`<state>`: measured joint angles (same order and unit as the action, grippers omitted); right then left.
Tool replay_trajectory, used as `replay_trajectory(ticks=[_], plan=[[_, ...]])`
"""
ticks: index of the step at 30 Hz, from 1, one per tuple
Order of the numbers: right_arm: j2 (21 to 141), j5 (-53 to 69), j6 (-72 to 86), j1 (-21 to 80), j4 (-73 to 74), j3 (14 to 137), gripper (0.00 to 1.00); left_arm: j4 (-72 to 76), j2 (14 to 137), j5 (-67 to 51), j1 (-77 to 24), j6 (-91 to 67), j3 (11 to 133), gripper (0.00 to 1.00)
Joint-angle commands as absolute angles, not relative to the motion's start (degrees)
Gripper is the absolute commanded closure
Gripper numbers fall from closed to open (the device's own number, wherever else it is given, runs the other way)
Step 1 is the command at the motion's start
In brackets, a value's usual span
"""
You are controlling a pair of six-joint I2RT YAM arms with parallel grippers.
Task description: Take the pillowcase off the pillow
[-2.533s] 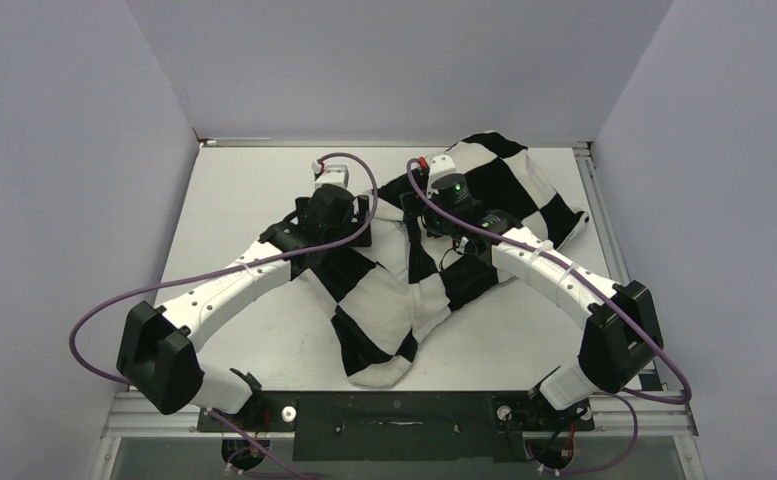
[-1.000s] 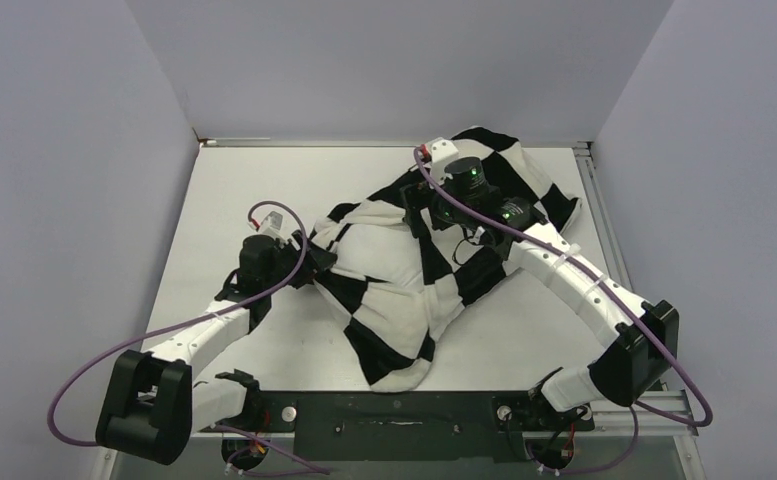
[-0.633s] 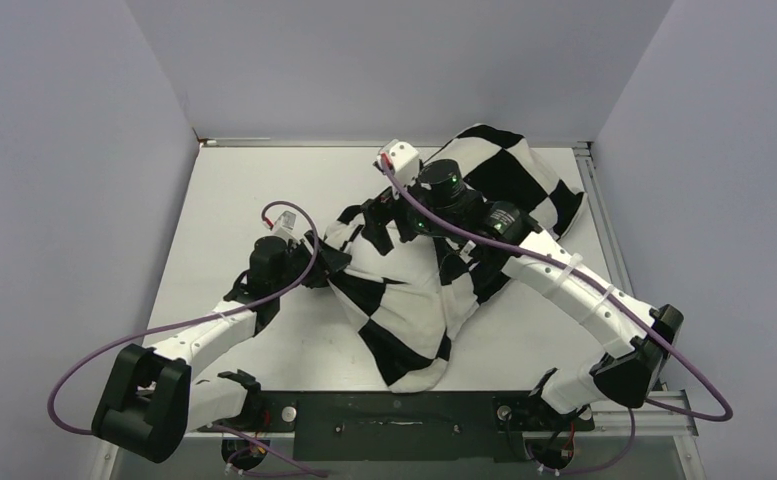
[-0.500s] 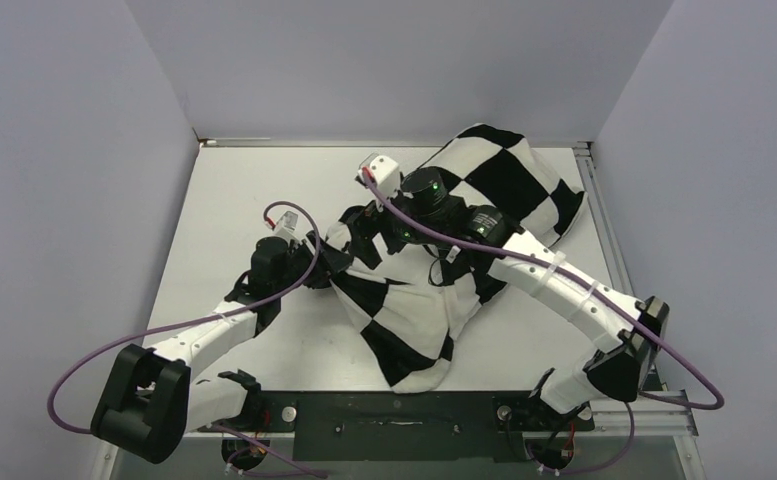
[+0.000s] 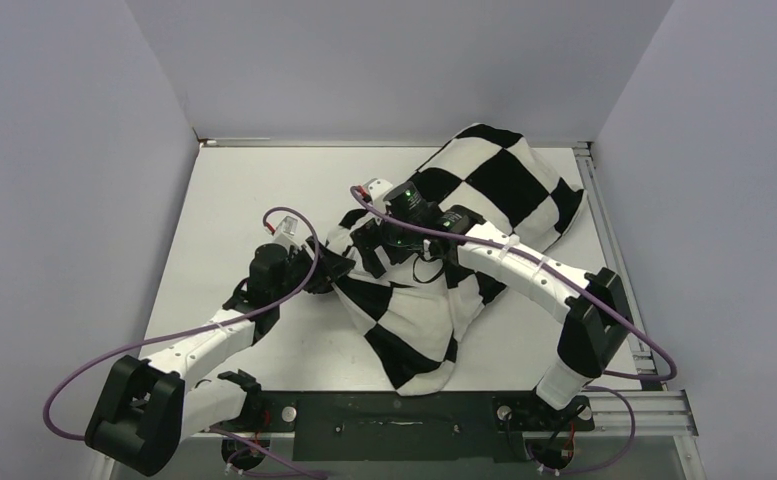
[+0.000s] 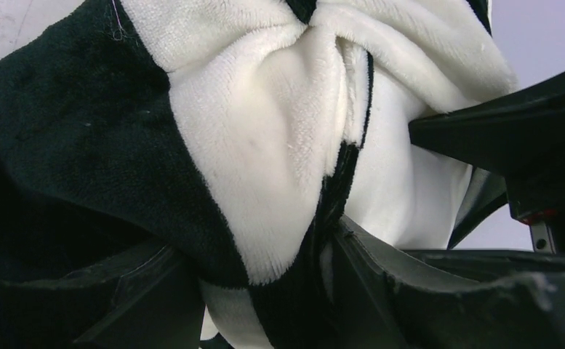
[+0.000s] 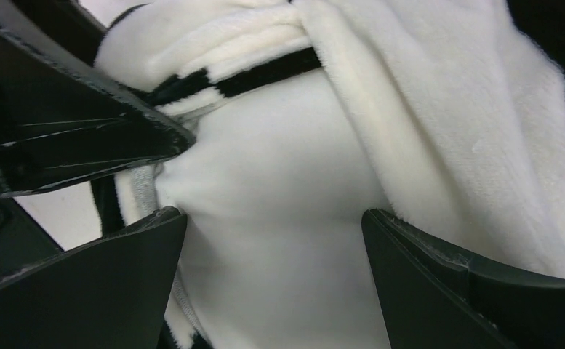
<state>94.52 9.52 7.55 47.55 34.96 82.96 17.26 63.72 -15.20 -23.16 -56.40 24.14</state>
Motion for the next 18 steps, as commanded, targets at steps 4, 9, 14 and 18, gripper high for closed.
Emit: replay_trajectory(ticks=[4,9,14,18], plan=[[95.8,1.3,6.5,46.7,35.7,79.7,0.0,18.2,61.8,-16.6,-24.1,-55.5,23.6,0.46],[98.2,-2.4,5.2,48.2,34.7,78.3,0.07,17.3,61.5,-16.2,-24.4,-55.2,23.6,0.46],[101.4,-6.5,3.8,48.8,34.1,76.6,0.04,15.9,61.1,-15.2,-24.9,-54.7,23.9,0.45],[102.1,-7.3,3.1,48.9,33.5,76.7,0.41,11.8,60.1,-13.5,-25.3,-53.0,25.0,0.44]])
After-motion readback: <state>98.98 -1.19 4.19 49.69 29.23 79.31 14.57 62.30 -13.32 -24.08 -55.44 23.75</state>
